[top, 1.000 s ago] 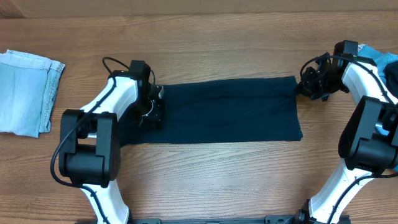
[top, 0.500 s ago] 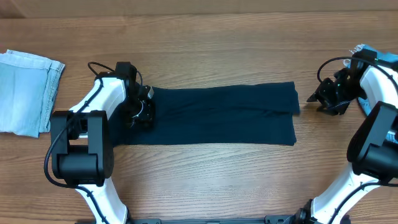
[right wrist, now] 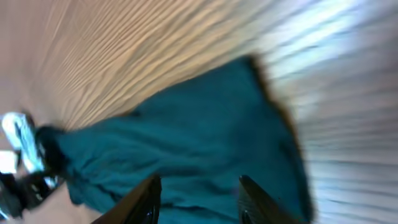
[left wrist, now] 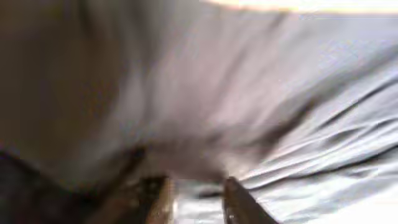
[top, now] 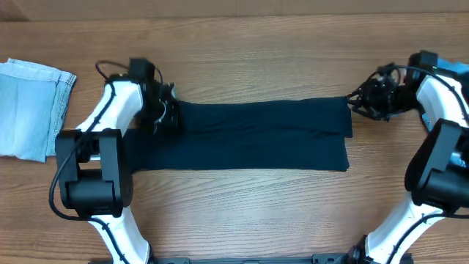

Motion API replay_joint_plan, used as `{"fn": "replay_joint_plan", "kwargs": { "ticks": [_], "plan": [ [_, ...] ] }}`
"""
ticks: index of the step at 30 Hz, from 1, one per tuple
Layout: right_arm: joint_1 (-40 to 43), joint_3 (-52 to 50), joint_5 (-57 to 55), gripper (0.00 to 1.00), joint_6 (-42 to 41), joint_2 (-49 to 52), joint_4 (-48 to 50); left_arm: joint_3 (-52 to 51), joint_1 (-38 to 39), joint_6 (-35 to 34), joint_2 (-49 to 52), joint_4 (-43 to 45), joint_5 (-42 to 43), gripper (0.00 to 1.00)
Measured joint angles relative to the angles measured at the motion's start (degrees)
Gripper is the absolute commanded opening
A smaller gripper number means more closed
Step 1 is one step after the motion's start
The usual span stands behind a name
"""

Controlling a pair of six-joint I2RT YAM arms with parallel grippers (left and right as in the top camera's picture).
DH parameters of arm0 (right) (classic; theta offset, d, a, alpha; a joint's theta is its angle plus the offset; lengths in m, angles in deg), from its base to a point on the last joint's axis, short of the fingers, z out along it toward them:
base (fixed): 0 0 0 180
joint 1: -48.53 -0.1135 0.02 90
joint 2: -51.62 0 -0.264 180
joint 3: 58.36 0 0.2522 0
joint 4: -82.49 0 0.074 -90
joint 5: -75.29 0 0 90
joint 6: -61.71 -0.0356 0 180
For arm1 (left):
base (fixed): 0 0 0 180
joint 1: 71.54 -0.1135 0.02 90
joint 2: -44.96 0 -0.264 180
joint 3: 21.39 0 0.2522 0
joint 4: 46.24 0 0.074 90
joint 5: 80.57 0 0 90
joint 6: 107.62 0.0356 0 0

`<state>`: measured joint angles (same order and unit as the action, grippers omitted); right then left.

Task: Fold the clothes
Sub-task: 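Grasp the folded strip's top left and top right corners with both grippers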

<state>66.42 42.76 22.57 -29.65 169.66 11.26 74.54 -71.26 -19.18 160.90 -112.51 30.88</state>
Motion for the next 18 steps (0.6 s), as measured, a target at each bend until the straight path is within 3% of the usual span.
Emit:
{"fn": "replay_joint_plan", "kwargs": {
  "ticks": [5, 11, 18],
  "plan": [
    [-6.4, 0.0, -3.3, 0.43, 0.7, 0.0, 1.9, 9.7, -0.1, 0.0, -0.1, -0.5, 0.3, 0.59],
    [-8.1, 0.0, -8.2, 0.48, -1.5, 0.0, 1.8, 12.3, -3.7, -1.5, -0.2, -3.0, -7.6, 0.54],
    [-8.1, 0.0, -9.2, 0.48, -1.9, 0.0, 1.1, 12.3, -11.8, -3.9, -0.2, -3.0, -10.6, 0.64]
  ]
}}
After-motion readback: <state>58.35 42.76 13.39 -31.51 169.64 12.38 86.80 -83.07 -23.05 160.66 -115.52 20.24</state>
